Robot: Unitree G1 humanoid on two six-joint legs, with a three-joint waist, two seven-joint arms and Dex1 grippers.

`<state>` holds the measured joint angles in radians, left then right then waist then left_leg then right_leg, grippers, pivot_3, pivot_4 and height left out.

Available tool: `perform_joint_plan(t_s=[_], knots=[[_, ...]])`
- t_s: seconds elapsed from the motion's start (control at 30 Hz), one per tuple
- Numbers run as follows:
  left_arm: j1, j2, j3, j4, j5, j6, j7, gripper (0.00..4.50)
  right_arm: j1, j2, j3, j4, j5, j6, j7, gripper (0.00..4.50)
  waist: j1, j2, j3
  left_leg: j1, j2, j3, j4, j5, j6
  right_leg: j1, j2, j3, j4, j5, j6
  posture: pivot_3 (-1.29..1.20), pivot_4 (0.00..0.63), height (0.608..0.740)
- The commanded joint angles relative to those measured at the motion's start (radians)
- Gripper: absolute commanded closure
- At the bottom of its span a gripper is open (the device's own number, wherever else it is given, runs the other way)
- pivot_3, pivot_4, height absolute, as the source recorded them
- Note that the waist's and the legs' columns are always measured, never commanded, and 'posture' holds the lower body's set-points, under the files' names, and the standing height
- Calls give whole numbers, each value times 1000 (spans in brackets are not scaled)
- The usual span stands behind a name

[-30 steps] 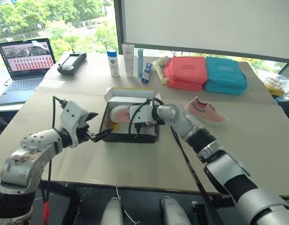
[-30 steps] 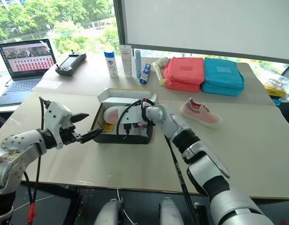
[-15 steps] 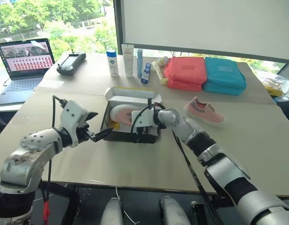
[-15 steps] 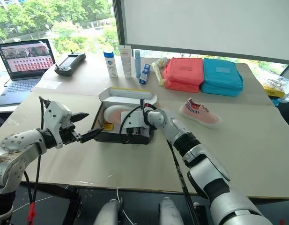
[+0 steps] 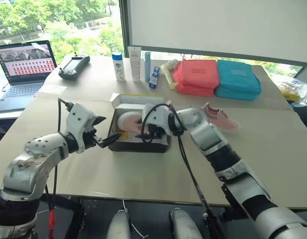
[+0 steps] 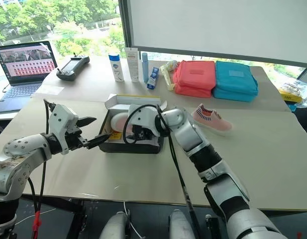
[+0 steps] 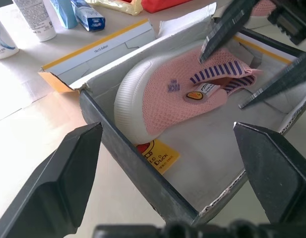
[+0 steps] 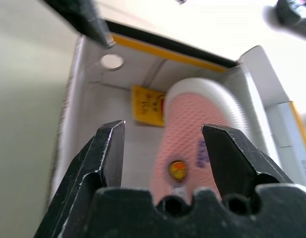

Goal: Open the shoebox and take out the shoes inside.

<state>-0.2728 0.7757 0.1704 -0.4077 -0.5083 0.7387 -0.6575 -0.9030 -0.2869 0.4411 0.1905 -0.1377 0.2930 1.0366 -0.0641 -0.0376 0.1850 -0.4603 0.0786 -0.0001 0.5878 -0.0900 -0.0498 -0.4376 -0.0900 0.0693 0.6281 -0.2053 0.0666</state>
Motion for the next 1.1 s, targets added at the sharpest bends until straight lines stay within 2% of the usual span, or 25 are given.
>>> perform_joint_plan(t_s=[0.03,0.27,0.5,0.63,0.8,0.97,1.1], knots=[[-18,2,-3,-8,12,-23,-5,0,-7,-4,34,8,-64,-79,-61,1706,-2,0,0,0,0,0,0,0,0,-1,0,0,0,0,0,0,150,740],[-11,2,2,-16,9,-20,1,0,-43,-14,97,160,-216,-233,-195,1706,-4,0,0,0,0,0,0,0,0,0,0,0,0,0,0,0,150,740],[-9,2,3,-22,9,-18,6,0,-56,-2,115,242,-274,-301,-235,1706,-5,0,0,0,0,0,0,0,0,0,0,0,0,0,0,0,150,740],[-11,2,4,-21,9,-19,8,0,-58,4,114,262,-281,-303,-232,2628,-6,0,0,0,0,0,0,0,0,0,0,0,0,1,-1,0,150,740],[-12,1,3,-22,8,-20,7,0,-55,1,106,261,-292,-294,-249,4403,-6,-1,-1,3,0,0,0,0,0,-1,-1,-1,-1,2,-2,0,150,740],[-13,1,1,-21,8,-23,5,0,-46,-1,84,239,-277,-285,-236,4459,-6,-3,-2,4,0,0,0,0,0,-1,-1,-1,-2,3,-4,0,150,740],[-15,-1,-2,-17,10,-25,4,0,-51,1,11,156,-147,-223,-118,4459,-5,-3,-2,3,0,0,0,0,0,-1,-2,-1,-3,3,-4,0,150,740]])
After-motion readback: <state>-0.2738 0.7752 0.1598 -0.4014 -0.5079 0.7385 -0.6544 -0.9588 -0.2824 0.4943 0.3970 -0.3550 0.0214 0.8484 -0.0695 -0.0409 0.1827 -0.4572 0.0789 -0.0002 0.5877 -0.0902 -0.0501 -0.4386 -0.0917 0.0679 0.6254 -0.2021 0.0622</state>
